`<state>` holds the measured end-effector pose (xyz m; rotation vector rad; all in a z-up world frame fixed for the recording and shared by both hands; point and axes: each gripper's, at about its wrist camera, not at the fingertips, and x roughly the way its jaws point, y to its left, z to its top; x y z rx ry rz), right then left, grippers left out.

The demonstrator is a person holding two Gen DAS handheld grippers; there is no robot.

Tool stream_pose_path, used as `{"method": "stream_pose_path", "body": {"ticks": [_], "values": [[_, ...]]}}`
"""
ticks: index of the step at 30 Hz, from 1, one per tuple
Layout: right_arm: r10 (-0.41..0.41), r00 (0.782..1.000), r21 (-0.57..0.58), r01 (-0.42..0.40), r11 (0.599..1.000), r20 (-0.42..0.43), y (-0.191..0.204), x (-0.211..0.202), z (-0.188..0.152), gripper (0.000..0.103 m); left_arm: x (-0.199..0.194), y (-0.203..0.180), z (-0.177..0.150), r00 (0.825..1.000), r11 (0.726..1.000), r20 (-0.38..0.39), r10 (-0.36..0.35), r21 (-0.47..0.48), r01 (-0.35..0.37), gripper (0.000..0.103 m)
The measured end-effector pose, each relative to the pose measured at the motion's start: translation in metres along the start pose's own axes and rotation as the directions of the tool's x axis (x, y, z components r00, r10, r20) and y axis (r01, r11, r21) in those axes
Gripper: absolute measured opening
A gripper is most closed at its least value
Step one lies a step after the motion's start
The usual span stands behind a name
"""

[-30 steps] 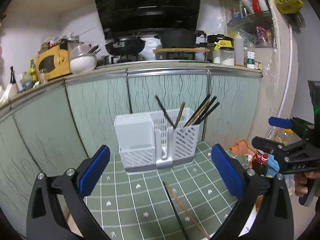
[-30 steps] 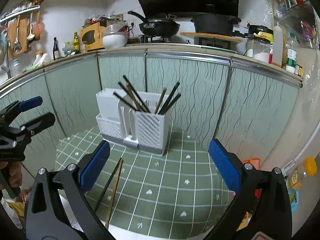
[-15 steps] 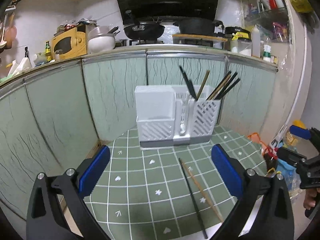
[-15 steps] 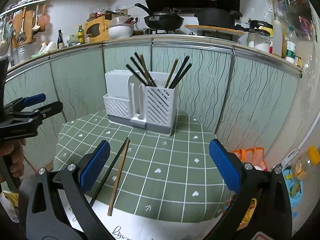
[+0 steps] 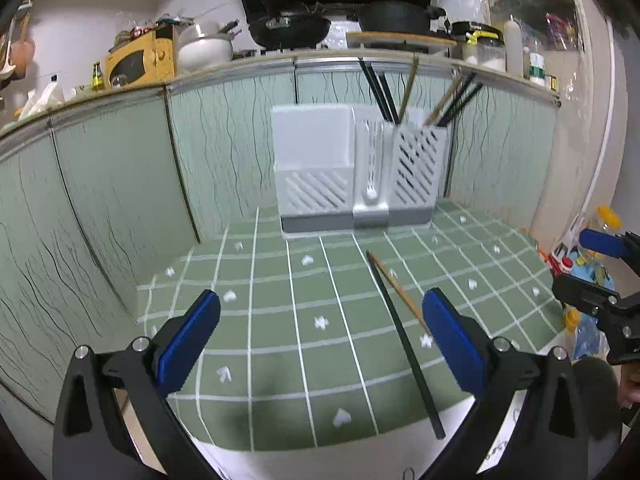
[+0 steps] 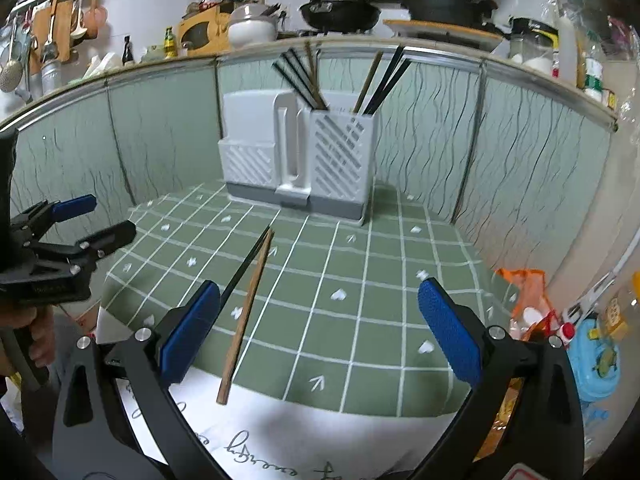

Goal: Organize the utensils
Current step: 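Close the right gripper on the wooden chopstick while the left gripper grasps the black chopstick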

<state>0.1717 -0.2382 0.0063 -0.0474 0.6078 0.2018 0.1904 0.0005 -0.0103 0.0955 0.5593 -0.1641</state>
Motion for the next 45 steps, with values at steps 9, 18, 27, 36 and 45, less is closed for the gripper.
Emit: {"method": "stream_pose_path", "body": {"ticks": [9, 18, 27, 36, 45], "values": [[0.045, 0.996, -0.027, -0.047, 0.999, -0.072, 0.020, 0.024, -0.030, 0.080, 0.012, -0.003, -0.035, 0.999, 1.000, -0.041, 0.023, 0.002, -0.023, 0.099], [0.083, 0.986, -0.051, -0.091, 0.995, -0.144, 0.039, 0.045, -0.054, 0.053, 0.014, -0.001, -0.052, 0.997, 0.999, -0.059, 0.040, -0.002, -0.041, 0.099], [0.102, 0.978, -0.064, -0.115, 0.991, -0.181, 0.058, 0.061, -0.068, 0.038, 0.019, 0.004, -0.070, 0.994, 1.000, -0.104, 0.023, -0.016, -0.024, 0.099], [0.103, 0.977, -0.007, -0.107, 0.994, -0.187, 0.053, 0.069, -0.073, 0.006, 0.018, 0.003, -0.070, 0.994, 1.000, -0.107, -0.014, -0.023, 0.012, 0.099], [0.083, 0.976, 0.060, -0.072, 0.996, -0.200, 0.028, 0.064, -0.070, 0.006, 0.020, -0.021, -0.068, 0.988, 0.996, -0.122, -0.091, 0.002, 0.092, 0.099]]}}
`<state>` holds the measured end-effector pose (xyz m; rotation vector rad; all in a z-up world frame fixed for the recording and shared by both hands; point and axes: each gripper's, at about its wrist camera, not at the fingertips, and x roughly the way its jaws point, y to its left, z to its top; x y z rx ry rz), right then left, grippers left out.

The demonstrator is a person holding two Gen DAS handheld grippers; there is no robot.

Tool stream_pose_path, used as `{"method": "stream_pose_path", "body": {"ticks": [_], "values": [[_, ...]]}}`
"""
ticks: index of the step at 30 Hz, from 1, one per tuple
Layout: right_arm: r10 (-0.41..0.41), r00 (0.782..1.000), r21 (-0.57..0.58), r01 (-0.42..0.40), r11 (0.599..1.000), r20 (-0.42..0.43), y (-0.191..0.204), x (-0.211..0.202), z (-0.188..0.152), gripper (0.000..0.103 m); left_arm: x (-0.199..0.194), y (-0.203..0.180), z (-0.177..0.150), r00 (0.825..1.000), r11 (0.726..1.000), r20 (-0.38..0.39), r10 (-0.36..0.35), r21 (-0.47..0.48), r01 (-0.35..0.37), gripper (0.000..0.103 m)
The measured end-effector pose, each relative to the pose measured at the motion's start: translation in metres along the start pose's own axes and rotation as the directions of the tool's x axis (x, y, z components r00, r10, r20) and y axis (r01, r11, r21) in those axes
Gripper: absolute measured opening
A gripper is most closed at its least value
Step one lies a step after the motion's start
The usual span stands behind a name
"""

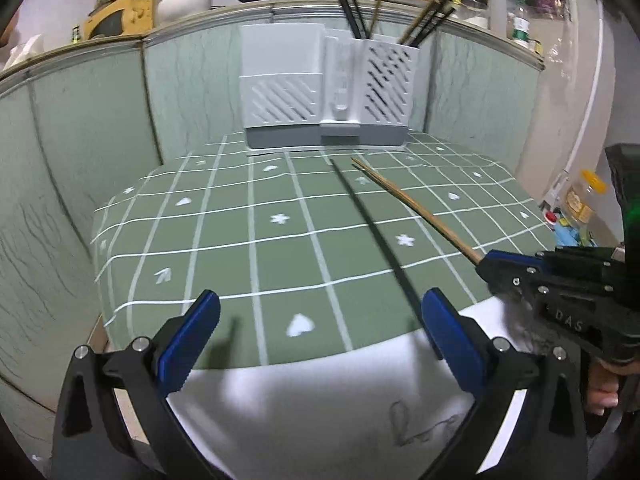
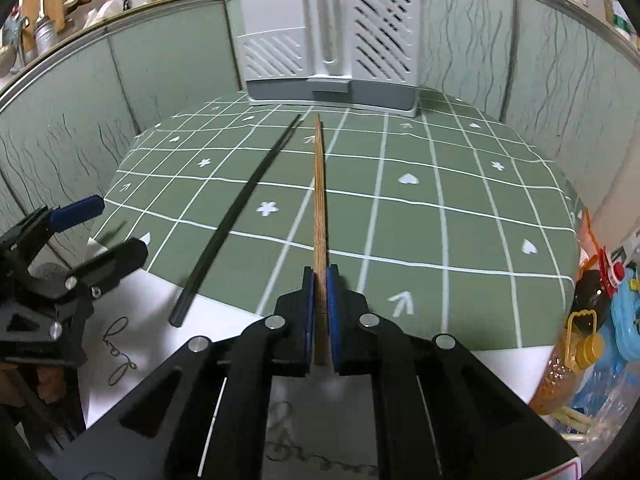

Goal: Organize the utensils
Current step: 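Close the right gripper on the wooden chopstick while the left gripper grasps the black chopstick, then lift the wooden and black chopsticks and carry them toward the white holder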

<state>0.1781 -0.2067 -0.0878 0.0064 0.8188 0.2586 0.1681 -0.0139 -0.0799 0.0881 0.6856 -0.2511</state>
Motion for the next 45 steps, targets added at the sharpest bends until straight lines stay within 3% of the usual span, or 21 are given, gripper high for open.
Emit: {"method": "stream_pose_path", "body": {"ticks": [2, 5, 10, 13, 15, 20, 23, 45], "values": [[-0.005, 1.000, 0.006, 0.005, 1.000, 0.003, -0.005, -0.004, -0.001, 0.006, 0.003, -0.007, 0.001, 1.000, 1.000, -0.003, -0.005, 0.011, 0.005, 0.098], [-0.015, 1.000, 0.011, 0.015, 1.000, 0.004, -0.012, -0.009, -0.003, 0.006, 0.010, -0.022, 0.003, 1.000, 0.999, -0.021, -0.006, 0.037, 0.006, 0.081], [-0.025, 1.000, 0.039, 0.025, 0.999, 0.005, -0.025, -0.015, -0.006, 0.006, 0.020, -0.038, 0.006, 0.999, 0.998, -0.045, -0.012, 0.057, 0.014, 0.065], [-0.026, 1.000, 0.043, 0.025, 0.999, 0.011, -0.029, -0.020, -0.006, 0.006, 0.029, -0.043, 0.005, 0.996, 0.998, -0.079, -0.031, 0.057, 0.036, 0.049], [-0.021, 1.000, 0.047, 0.021, 0.999, 0.012, -0.031, -0.021, -0.006, 0.006, 0.032, -0.046, 0.003, 0.997, 0.998, -0.077, -0.017, 0.064, 0.022, 0.032], [-0.017, 1.000, 0.058, 0.016, 0.998, 0.009, -0.033, -0.021, -0.007, 0.006, 0.035, -0.047, 0.004, 0.998, 0.997, -0.068, 0.017, 0.071, -0.012, 0.008], [-0.011, 1.000, 0.057, 0.011, 0.998, 0.009, -0.033, -0.021, -0.007, 0.006, 0.034, -0.039, 0.005, 0.997, 0.999, -0.070, -0.021, 0.035, 0.024, 0.007], [0.004, 0.996, 0.035, -0.007, 0.999, 0.088, -0.028, -0.077, 0.029, 0.006, -0.033, -0.011, 0.044, 0.996, 0.997, 0.060, -0.073, -0.010, 0.074, 0.008]]}}
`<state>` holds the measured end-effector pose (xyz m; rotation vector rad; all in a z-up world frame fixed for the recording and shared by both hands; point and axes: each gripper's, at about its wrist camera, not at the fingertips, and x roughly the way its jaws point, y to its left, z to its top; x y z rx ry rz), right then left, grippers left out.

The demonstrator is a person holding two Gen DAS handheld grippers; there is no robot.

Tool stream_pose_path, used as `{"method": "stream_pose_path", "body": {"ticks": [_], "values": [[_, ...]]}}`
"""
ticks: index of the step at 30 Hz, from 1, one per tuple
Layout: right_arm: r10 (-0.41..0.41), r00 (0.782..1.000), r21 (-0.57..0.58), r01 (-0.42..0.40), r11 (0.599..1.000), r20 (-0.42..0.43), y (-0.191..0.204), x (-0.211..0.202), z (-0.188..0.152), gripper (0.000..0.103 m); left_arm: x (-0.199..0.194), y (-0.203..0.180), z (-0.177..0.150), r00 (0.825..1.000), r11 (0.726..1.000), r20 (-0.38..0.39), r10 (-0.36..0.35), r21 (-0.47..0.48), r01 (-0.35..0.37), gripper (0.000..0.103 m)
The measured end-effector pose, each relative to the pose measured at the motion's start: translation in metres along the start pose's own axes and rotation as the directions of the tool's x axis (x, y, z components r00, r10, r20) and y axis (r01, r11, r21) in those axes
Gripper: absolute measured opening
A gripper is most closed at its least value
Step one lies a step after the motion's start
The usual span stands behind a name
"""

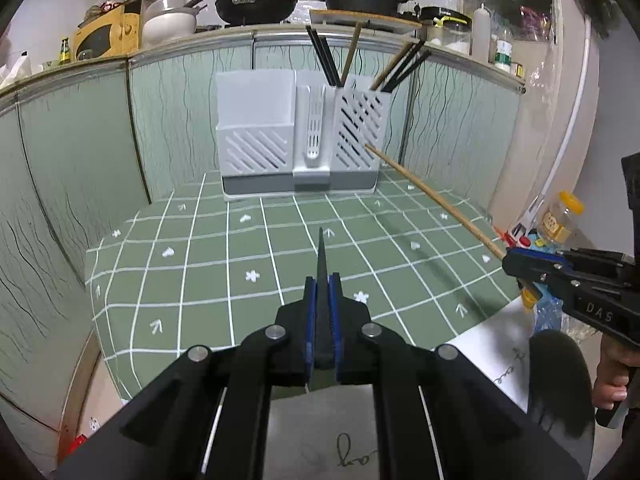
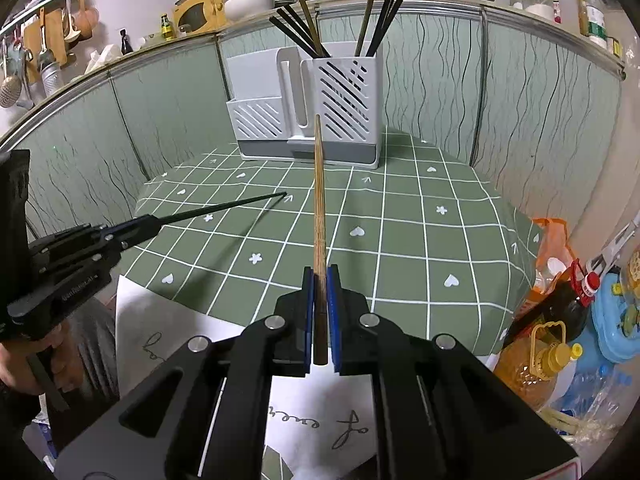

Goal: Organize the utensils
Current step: 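Lift the wooden and black chopsticks and carry them toward the white holder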

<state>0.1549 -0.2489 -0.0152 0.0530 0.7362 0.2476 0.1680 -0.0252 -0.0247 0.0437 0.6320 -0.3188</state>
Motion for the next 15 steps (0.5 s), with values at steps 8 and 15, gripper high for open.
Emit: {"method": "stream_pose_path", "body": {"ticks": [8, 15], "values": [[-0.002, 0.999, -0.001, 0.002, 1.000, -0.032, -0.001, 0.003, -0.002, 0.007, -0.012, 0.002, 0.009, 1.000, 1.000, 0.028, -0.005, -0.003, 0.005, 0.008], [-0.004, 1.000, 0.000, 0.004, 1.000, -0.027, 0.000, 0.002, -0.002, 0.007, -0.015, 0.004, 0.011, 0.999, 1.000, 0.035, -0.004, -0.009, 0.005, 0.008]]}}
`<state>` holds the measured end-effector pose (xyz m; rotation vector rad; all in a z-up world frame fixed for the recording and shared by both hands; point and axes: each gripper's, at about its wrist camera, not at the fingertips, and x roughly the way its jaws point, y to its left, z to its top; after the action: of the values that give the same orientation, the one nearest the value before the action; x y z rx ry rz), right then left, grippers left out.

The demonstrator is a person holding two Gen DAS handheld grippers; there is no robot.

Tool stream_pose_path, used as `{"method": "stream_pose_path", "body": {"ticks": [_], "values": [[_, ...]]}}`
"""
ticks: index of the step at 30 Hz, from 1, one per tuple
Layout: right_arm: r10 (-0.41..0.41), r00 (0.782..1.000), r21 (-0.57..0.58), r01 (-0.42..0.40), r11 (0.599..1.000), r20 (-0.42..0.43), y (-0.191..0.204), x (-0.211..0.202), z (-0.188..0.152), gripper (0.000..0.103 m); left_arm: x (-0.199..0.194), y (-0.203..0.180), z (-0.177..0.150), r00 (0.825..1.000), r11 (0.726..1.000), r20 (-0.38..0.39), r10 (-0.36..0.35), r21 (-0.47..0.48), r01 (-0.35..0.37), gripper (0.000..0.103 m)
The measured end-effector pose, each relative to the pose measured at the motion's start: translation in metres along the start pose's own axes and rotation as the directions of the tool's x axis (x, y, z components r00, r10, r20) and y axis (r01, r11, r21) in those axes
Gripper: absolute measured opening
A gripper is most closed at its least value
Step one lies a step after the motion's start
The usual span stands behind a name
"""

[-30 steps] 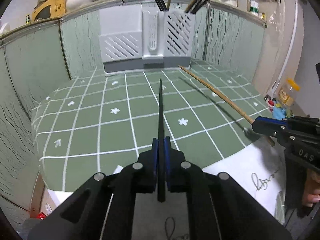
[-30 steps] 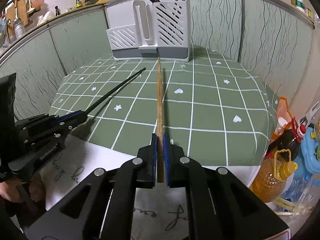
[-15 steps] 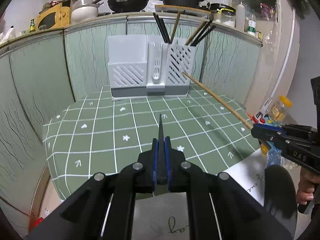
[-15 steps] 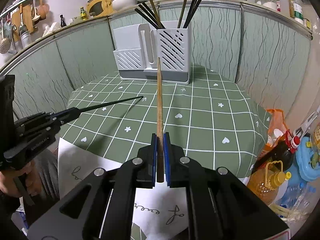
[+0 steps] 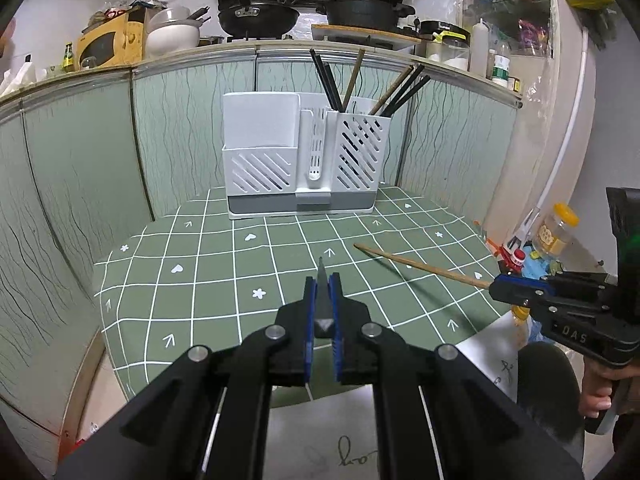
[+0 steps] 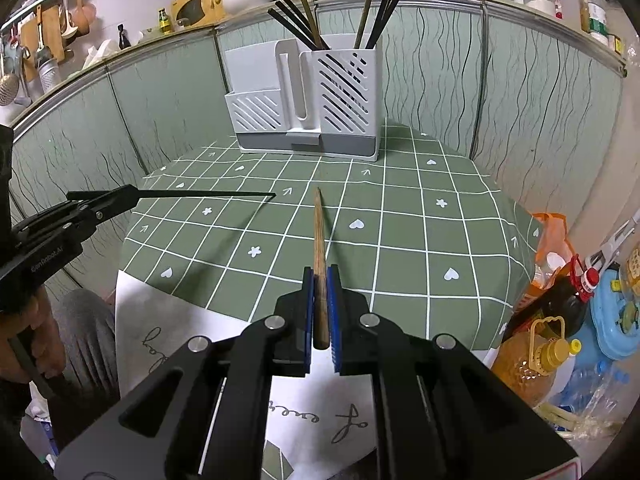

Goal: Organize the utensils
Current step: 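Lift the wooden and black chopsticks and carry them toward the white holder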

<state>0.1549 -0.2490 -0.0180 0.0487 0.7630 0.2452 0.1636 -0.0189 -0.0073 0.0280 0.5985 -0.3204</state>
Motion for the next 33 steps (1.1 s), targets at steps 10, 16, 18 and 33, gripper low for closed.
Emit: {"method": "stream_pose_path", "body": {"ticks": [10, 16, 18, 33], "values": [[0.007, 0.997, -0.010, -0.006, 1.000, 0.082, 0.004, -0.019, 0.029, 0.007, -0.010, 0.005, 0.021, 0.999, 1.000, 0.037, 0.001, -0.004, -0.001, 0.008], [0.016, 0.991, -0.029, -0.012, 0.999, 0.132, 0.010, -0.032, 0.056, 0.007, -0.017, 0.008, 0.041, 0.998, 1.000, 0.063, 0.005, 0.010, -0.006, 0.008], [0.017, 0.989, -0.034, -0.013, 0.999, 0.146, 0.011, -0.036, 0.062, 0.007, -0.019, 0.009, 0.047, 0.997, 1.000, 0.072, 0.007, 0.013, -0.008, 0.008], [0.045, 0.978, -0.046, -0.036, 0.998, 0.206, 0.012, -0.066, 0.103, 0.006, -0.026, 0.011, 0.079, 0.995, 1.000, 0.100, 0.007, 0.017, -0.009, 0.008]]}}
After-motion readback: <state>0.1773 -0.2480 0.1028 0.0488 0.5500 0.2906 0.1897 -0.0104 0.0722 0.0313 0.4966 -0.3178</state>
